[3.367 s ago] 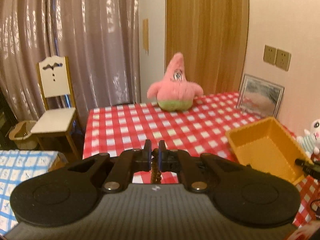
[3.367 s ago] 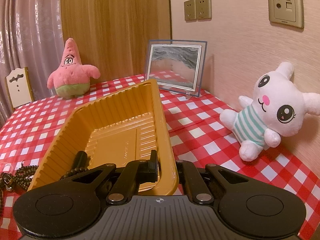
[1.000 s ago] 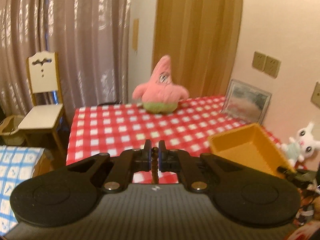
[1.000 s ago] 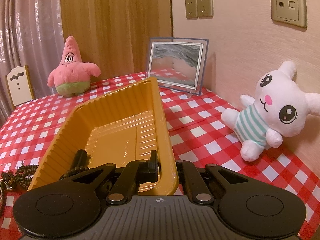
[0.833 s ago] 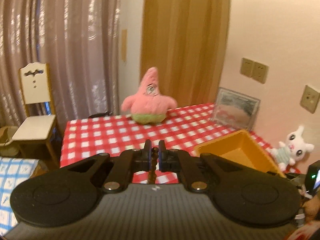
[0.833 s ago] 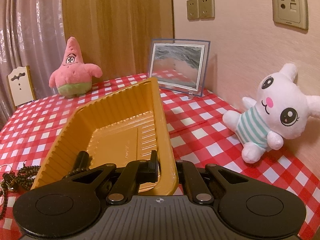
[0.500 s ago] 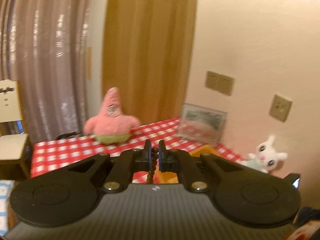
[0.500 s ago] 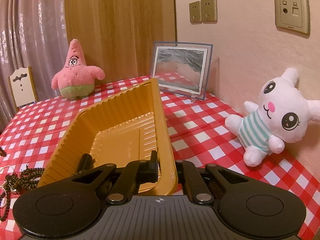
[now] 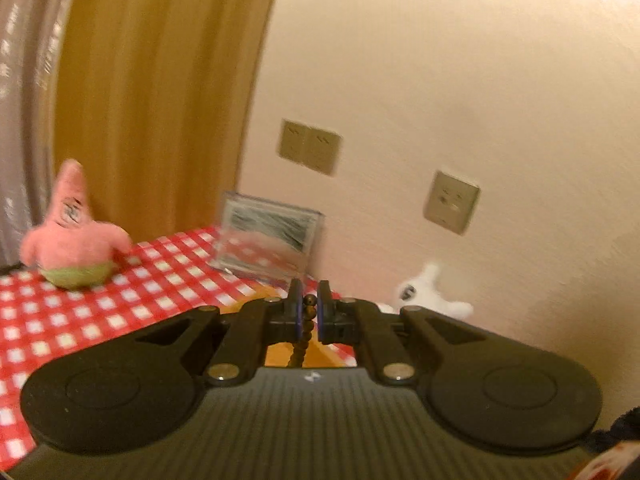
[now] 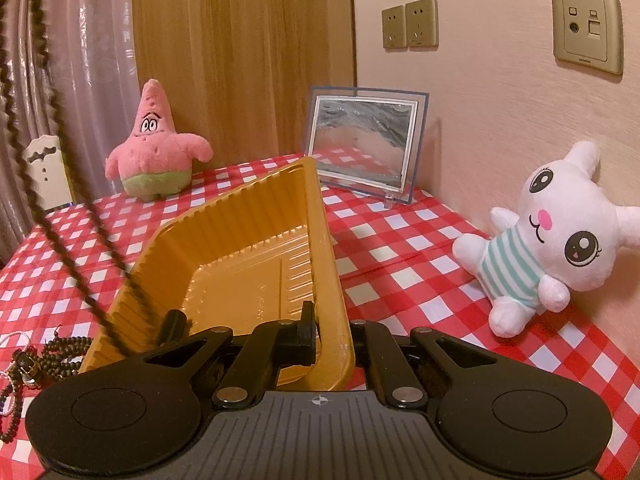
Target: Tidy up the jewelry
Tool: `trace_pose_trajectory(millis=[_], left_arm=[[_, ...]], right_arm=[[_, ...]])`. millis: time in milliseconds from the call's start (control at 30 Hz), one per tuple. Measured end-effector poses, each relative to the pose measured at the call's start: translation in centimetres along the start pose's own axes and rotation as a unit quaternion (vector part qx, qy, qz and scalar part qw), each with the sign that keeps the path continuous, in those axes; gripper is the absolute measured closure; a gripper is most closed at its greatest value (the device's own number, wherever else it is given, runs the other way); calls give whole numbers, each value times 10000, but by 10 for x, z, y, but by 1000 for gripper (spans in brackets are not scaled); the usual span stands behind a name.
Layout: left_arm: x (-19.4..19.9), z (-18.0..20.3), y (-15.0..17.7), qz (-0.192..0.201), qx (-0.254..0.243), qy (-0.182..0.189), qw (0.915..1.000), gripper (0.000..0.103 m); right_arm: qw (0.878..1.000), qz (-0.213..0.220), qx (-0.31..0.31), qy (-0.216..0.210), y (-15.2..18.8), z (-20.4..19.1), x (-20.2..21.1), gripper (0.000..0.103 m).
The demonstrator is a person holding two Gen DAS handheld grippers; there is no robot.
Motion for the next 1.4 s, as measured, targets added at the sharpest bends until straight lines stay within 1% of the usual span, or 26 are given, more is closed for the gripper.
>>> trace_pose_trajectory(millis=[133, 267, 400, 533, 600, 633, 667, 767, 867, 900, 1033, 1133, 1233, 1400], left_arm=[[-29, 3, 24, -320, 178, 140, 9992, 98], [-59, -11, 56, -745, 399, 9, 9964, 98], [-83, -28, 93, -1213, 662, -130, 9903, 98], [-97, -41, 122, -1581, 844, -225, 9836, 98], [-100, -45, 131, -1691, 896, -281, 9811, 94], [-100, -47, 134, -1711, 910, -323, 9805, 93], [-99, -48, 135, -1721, 929, -354, 9800, 89], [-93, -53, 136, -1690, 1019, -402, 9795, 87], [-76, -62, 131, -1523, 1113, -555, 9805, 83], [-70, -67, 131, -1485, 1147, -634, 9802, 83], [-44, -94, 136, -1370, 1246, -1179, 9756, 83], [-23, -114, 145, -1323, 1301, -1574, 9700, 83], [-2, -133, 157, -1322, 1362, -1947, 9623, 83], [24, -157, 176, -1356, 1387, -2434, 9503, 83]], right_arm=[[10000, 2, -9, -20, 0, 1, 0, 98], [10000, 9, 21, -27, 0, 1, 0, 98], [10000, -15, 2, -36, 1, 1, 0, 98], [10000, -42, -11, -38, 2, 1, -1, 98], [10000, -54, -11, -38, 2, 1, -1, 98], [10000, -65, -24, -41, 3, 2, -1, 98], [10000, -69, -37, -46, 3, 2, -1, 98], [10000, -74, -35, -44, 4, 2, 0, 98], [10000, -75, -40, -43, 4, 2, 0, 98], [9999, -79, -46, -44, 4, 2, 0, 98], [10000, -77, -42, -44, 4, 2, 0, 98], [10000, -77, -39, -42, 4, 3, -1, 98], [9999, -83, -54, -42, 5, 3, -1, 98], [9999, -93, -58, -28, 5, 3, -1, 98]])
Point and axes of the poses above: each gripper's, at about its wrist camera, not at the fingertips, and x roughly against the way its jaws point, z to its right, y to its underside, the point moved 10 cm from there along -x, roughly the way its jaws point, and after that the axes turned 7 degrees about x, right-handed, at the moved point
